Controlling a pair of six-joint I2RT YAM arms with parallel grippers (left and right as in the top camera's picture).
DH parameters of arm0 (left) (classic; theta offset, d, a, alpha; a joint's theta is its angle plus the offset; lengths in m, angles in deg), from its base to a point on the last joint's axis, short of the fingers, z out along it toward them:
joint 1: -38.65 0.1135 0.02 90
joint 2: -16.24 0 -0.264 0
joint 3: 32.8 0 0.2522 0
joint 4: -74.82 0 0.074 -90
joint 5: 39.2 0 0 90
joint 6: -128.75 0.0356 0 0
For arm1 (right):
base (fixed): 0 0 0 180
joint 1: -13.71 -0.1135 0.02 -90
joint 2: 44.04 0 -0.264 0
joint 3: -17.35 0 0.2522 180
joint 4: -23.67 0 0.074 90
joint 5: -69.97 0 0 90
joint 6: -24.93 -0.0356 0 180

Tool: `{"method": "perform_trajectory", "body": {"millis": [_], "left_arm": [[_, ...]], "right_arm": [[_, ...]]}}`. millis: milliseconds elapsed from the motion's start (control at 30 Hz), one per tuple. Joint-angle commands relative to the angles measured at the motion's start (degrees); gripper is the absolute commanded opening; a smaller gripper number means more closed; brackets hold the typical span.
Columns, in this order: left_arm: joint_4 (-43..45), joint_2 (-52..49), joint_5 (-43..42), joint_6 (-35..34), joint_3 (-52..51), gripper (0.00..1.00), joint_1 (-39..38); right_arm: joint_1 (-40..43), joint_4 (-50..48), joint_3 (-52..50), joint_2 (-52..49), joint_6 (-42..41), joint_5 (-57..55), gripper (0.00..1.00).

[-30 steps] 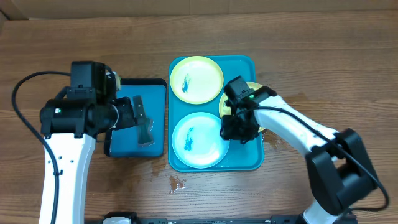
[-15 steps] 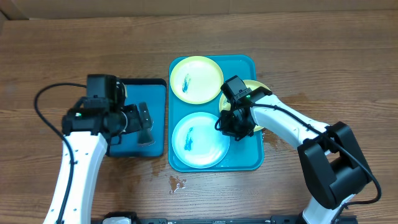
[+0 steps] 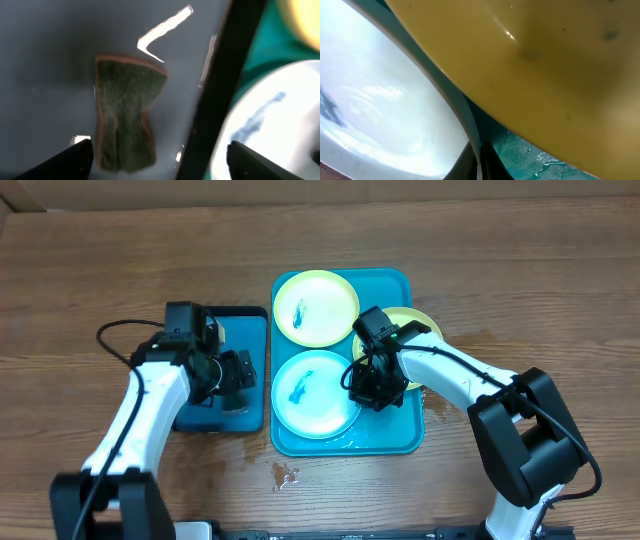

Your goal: Clean dirty plates on tray and stack at the side

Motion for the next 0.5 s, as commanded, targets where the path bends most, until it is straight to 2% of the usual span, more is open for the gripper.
{"method": "perform_trajectory", "body": {"millis": [0, 100, 200, 233, 467], "left_arm": [[1.1, -6.3, -0.8, 2.0, -0.3, 0.76, -0.5], [2.1, -11.4, -1.0, 2.3, -0.3, 0.58, -0.8], [2.0, -14.7, -1.1, 2.3, -0.3, 0.23, -0.8], [1.9, -15.2, -1.1, 2.3, -0.3, 0.06, -0.8], [-4.5, -13.4, -0.8, 2.3, 5.0, 0.04, -0.4]], "right_arm": [[0.0, -0.2, -0.3, -1.5, -0.8, -1.3, 0.04], [0.0, -0.2, -0.3, -1.5, -0.8, -1.3, 0.04], [0.0, -0.2, -0.3, -1.5, -0.8, -1.3, 0.04], [0.0, -0.2, -0.3, -1.5, -0.8, -1.3, 0.04], [0.0, -0.2, -0.3, -1.5, -0.6, -1.3, 0.04]]}}
